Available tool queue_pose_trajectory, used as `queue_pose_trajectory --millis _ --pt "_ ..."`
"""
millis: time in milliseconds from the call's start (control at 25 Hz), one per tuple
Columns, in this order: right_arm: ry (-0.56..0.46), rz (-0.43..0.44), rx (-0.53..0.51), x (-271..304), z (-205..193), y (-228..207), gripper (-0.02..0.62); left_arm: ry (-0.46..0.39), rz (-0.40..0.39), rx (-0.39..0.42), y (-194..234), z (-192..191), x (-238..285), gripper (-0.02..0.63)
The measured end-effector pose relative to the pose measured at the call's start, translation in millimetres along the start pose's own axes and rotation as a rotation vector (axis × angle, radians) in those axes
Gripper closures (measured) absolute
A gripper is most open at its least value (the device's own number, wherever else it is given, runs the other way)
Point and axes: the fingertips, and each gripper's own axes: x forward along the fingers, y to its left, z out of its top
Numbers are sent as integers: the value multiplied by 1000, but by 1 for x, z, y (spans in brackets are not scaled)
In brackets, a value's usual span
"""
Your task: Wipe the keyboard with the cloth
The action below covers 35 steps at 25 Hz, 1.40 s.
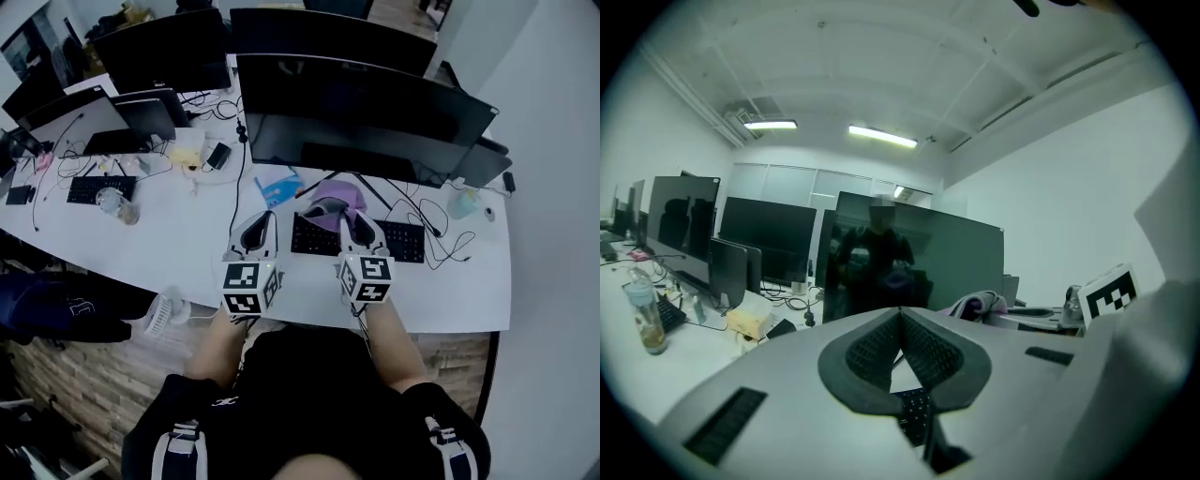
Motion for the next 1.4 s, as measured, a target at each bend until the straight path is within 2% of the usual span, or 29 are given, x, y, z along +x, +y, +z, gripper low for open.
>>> queue_pose_trajectory --millis 400,800,1240,1400 --pt "211 85 -84 68 -74 10 508 44 125 -47 40 -24 -6 594" --pt "454 101 -165 118 -161 17 508 80 168 -54 60 -36 -11 595" --pt "582 72 -165 135 -197 30 508 92 160 -43 68 -37 -14 594" --pt "610 47 -119 139 -201 34 507 90 165 -40 74 -38 -21 595"
